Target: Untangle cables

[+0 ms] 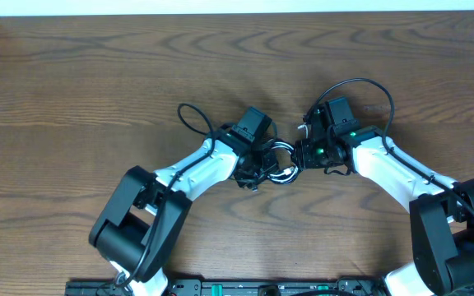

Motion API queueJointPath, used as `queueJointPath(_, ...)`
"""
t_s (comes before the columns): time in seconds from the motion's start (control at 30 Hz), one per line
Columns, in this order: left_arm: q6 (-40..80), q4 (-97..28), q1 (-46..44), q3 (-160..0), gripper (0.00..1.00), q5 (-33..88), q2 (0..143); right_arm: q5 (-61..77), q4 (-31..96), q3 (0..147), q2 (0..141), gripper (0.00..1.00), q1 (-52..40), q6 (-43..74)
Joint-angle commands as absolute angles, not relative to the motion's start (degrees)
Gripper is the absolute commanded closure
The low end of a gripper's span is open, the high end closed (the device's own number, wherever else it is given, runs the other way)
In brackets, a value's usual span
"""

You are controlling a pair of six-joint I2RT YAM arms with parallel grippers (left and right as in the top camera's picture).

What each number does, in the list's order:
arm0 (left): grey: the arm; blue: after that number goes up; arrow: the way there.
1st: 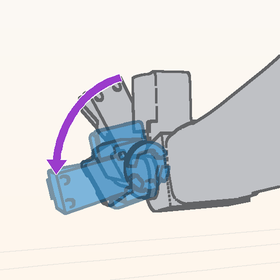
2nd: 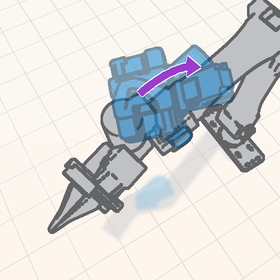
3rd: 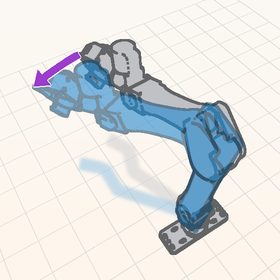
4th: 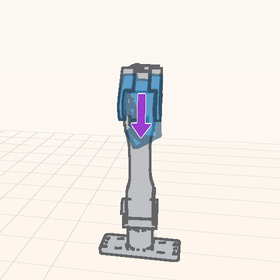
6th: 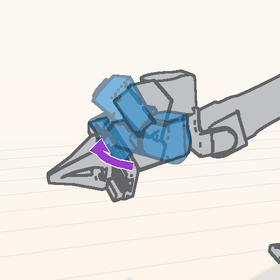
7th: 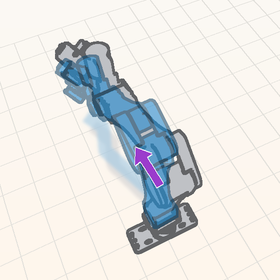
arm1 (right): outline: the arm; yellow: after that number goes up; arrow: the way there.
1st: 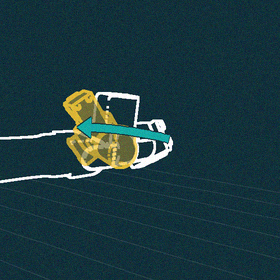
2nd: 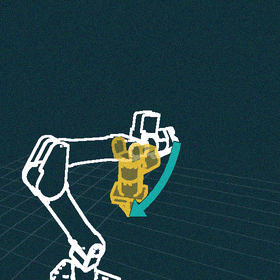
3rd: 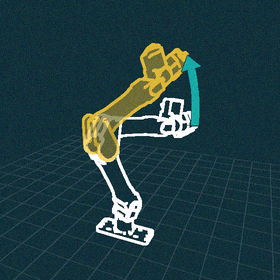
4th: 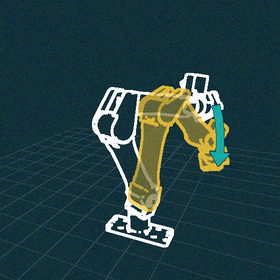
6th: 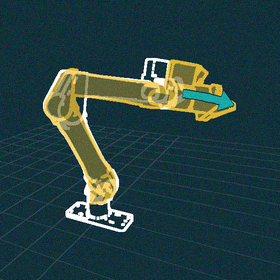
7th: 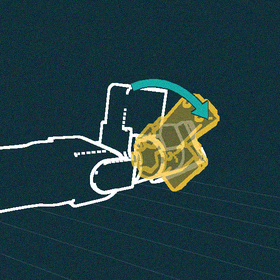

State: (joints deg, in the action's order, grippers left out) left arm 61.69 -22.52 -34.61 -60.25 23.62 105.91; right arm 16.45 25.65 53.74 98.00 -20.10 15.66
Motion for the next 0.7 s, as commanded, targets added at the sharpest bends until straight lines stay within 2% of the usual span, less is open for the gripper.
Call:
queueJointPath(0.0, 63.99, -22.65, -34.70, -59.46, 0.67, 20.75, 109.51, 15.92, 25.76, 54.50, 98.17, 0.50, -19.92, 14.02)
queueJointPath(0.1, 63.96, -22.92, -34.70, -59.46, 0.77, 21.17, 110.30, 15.94, 25.76, 54.50, 98.17, 0.51, -19.92, 13.61)
queueJointPath(0.47, 63.48, -22.92, -34.68, -59.61, 0.81, 22.37, 109.75, 13.15, 26.68, 54.50, 98.17, 0.50, -19.92, 12.51)
queueJointPath(0.6, 62.00, -21.37, -34.68, -59.64, 0.67, 24.45, 109.73, 10.63, 27.31, 54.50, 98.17, 0.50, -19.92, 12.51)
queueJointPath(0.67, 61.98, -20.38, -34.63, -59.64, 0.66, 25.58, 109.73, 10.61, 27.29, 54.50, 98.17, 0.50, -19.94, 12.51)
